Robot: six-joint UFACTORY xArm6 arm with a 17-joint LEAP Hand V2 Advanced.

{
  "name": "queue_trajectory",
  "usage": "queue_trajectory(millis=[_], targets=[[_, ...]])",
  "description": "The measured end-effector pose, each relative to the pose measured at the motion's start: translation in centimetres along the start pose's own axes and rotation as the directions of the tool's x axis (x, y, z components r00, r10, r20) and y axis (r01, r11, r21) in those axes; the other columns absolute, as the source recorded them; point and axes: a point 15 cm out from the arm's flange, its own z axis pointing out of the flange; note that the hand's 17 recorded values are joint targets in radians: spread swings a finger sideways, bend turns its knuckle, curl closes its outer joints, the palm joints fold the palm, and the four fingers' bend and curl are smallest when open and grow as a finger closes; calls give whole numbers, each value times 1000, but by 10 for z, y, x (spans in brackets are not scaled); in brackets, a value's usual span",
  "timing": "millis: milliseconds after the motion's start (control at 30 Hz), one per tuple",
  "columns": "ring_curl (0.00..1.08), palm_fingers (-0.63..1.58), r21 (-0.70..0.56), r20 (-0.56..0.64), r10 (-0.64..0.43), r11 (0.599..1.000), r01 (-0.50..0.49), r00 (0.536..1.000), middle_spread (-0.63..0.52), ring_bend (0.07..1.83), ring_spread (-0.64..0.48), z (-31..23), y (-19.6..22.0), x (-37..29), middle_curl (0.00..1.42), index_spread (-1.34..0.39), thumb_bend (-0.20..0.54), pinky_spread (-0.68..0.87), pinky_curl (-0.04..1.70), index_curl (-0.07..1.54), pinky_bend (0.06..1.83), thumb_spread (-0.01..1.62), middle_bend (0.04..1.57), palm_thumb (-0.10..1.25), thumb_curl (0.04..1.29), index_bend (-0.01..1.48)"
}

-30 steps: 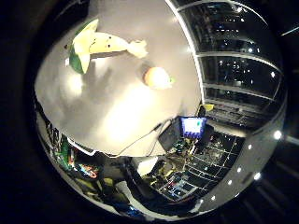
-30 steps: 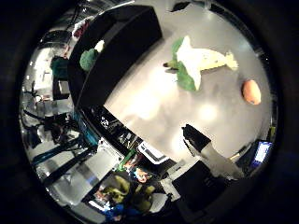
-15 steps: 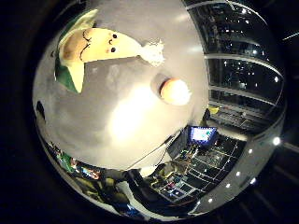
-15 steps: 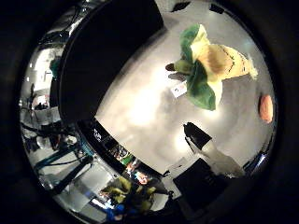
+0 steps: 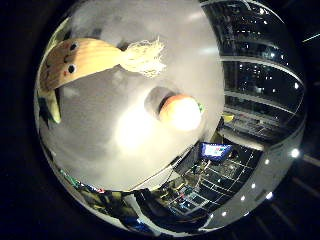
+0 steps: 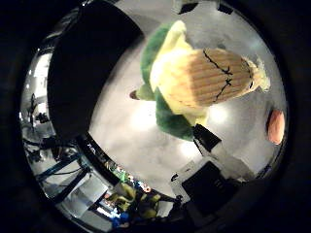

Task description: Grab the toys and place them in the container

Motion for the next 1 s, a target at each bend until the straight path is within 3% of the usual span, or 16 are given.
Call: queue_trajectory(millis=[233, 400, 567, 800, 1000], targets=[[248, 154, -33, -3, 7, 999, -7, 1000, 40, 186, 156, 24, 5, 15, 275, -513, -24, 362, 290, 344, 337, 865, 164, 964, 538, 276], [181, 329, -31, -7, 11, 999, -11, 1000, -32, 127, 117, 24, 6, 18, 269, -561, -27, 360, 258, 491, 200, 859, 198, 974, 500, 746], [112, 435, -27, -14, 8, 1000, -8, 1000, -172, 129, 31, 24, 5, 20, 315, -529, -17, 342, 218, 593, 159, 858, 312, 1011, 465, 1075], [80, 458, -3, -39, 19, 1000, -19, 999, -300, 153, -37, 5, 4, 30, 367, -469, -26, 321, 186, 601, 169, 848, 473, 1014, 422, 1165], [75, 473, 15, -86, 57, 998, -56, 995, -361, 162, -63, -53, 21, 50, 395, -455, -20, 320, 172, 589, 175, 855, 554, 1033, 401, 1188]])
